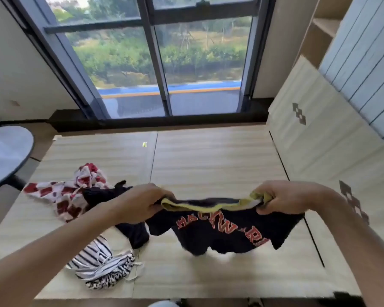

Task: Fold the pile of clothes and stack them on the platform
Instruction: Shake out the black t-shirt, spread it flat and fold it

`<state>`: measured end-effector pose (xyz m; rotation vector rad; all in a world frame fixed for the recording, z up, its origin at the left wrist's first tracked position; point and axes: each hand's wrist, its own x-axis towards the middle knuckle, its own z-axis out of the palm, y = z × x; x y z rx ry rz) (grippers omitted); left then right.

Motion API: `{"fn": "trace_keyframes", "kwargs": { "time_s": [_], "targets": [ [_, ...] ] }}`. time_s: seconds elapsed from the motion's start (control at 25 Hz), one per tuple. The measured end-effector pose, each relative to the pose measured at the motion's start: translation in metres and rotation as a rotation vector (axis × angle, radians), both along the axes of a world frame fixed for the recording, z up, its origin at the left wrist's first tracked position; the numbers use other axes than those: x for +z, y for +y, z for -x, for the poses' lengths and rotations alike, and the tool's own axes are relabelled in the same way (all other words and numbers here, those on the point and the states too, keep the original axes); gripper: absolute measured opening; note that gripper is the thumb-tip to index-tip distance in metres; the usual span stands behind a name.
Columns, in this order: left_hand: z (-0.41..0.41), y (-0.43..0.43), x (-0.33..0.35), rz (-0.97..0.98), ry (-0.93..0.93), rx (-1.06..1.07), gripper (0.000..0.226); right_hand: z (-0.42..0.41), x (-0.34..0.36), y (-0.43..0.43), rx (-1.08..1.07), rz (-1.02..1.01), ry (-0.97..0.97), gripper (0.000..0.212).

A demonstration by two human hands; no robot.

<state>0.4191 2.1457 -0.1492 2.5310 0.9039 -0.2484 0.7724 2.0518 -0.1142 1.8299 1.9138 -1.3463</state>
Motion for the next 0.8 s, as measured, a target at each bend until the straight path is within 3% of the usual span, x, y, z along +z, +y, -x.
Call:
{"fn": "trace_keyframes", "kwargs": {
  "time_s": [0.12,0.24,0.36,0.48,0.52,0.64,0.8],
  "targets": [
    [0.007,-0.004,-0.018,0.157,0.140,-0.079,0.026,0.017,-0.020,-0.012,0.027,0.101,0.008,0.017],
    [0.001,0.038,-0.031,0.220,0.082,-0.060,0.016,0.011,-0.036,0.021,-0.065,0.067,0.061,0.031],
    [-0.018,0.116,-0.066,0.137,0.073,0.021,0.013,-0.007,-0.070,0.098,-0.207,-0.033,0.013,0.018],
    [-0.055,0.220,-0.118,-0.128,0.122,0.112,0.013,-0.023,-0.143,0.215,-0.325,-0.308,-0.166,0.007],
    [-0.068,0.255,-0.142,-0.265,0.138,0.163,0.006,-0.024,-0.172,0.256,-0.391,-0.434,-0.220,0.020],
    [-0.099,0.322,-0.232,-0.522,0.167,0.418,0.055,-0.010,-0.265,0.333,-0.511,-0.647,-0.365,0.064],
    [-0.096,0.266,-0.442,-0.318,0.184,0.395,0.066,0.039,-0.444,0.307,-0.382,-0.607,-0.288,0.073]
  ]
}}
